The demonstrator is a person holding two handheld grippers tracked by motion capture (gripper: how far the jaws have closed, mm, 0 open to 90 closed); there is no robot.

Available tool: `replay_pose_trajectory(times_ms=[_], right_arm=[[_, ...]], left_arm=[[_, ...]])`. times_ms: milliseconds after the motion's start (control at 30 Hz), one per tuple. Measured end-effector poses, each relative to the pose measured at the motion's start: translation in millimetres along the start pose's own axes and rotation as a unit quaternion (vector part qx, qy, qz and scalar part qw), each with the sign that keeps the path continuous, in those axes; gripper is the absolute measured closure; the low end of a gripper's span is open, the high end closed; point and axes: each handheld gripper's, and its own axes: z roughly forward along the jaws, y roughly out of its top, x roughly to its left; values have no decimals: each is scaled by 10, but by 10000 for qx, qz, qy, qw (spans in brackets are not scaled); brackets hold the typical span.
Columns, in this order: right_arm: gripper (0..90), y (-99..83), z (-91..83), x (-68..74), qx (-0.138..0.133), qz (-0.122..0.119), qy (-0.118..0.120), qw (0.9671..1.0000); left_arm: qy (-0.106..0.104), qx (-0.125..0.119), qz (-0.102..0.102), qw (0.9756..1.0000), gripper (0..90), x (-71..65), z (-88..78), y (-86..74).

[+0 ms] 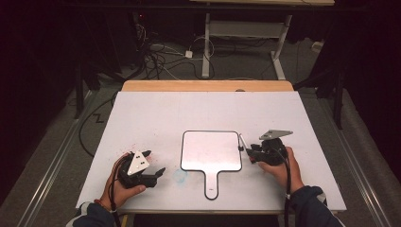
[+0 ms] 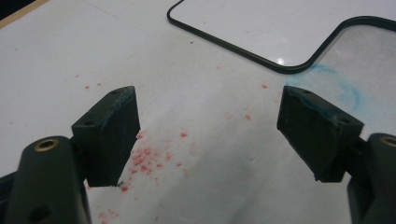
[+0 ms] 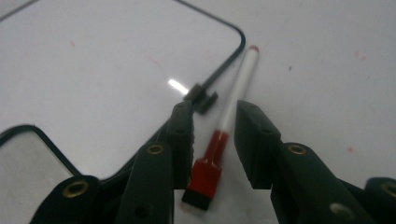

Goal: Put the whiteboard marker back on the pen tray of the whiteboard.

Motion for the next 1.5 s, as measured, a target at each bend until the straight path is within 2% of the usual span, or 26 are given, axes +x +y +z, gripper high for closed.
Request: replay_pose_trajectory(times_ms=[67,133,200,400,533,667,733,833,900,933,1067,1100,1133,1167,1233,1267,1333,1367,1467,1500], right_arm=[[690,-6,56,9,187,60,-98,9998],[723,-9,146,1,333,126,-220,9991],[790,9,173,0,312,221,-315,9988],[822,17,155,49,267,355,-668,9968],[822,28,69,112,3,415,-452,9981],[822,58,123,235,-16,385,-361,9986],[821,65,191,250,67,402,-418,9983],[816,73,241,223,32,529,-385,9979],[739,82,252,220,32,533,-483,9974],[735,81,262,216,39,531,-512,9973],[677,127,253,215,-56,302,-577,9979],[660,150,244,212,-113,229,-529,9983],[658,174,242,210,-158,79,-452,9988],[662,198,247,212,-139,-64,-505,9986],[719,242,267,209,-218,-335,-272,9988],[738,261,288,215,-190,-436,-371,9982],[790,287,338,214,-217,-671,-160,9974],[813,296,361,222,-161,-771,-203,9967],[837,295,414,236,14,-900,-264,9956],[834,286,422,232,0,-868,-227,9960]], left_arm=[[1,6,36,10000,201,-14,5,15],[-19,13,56,10000,201,-23,10,19],[-40,29,47,10000,202,-21,18,18],[-92,27,27,10000,206,-11,29,18],[-111,39,27,9999,206,-8,31,15],[-112,44,38,9999,207,-12,32,20],[-111,30,36,9999,207,-16,28,21],[-113,16,22,9999,207,-12,24,19],[-119,31,20,9999,207,-9,25,14],[-113,36,29,9999,207,-8,23,13],[-94,13,2,10000,209,-10,6,9],[-92,13,-10,10000,209,-10,6,8],[-92,15,-22,10000,209,-9,8,9],[-90,21,-23,10000,209,-9,14,13],[-96,22,-10,10000,209,-12,25,22],[-97,25,-7,9999,209,-17,27,22],[-110,52,25,9999,209,-28,24,12],[-110,59,30,9999,209,-31,19,5],[-125,16,10,9999,210,-33,2,2],[-128,7,14,9999,210,-32,3,4]])
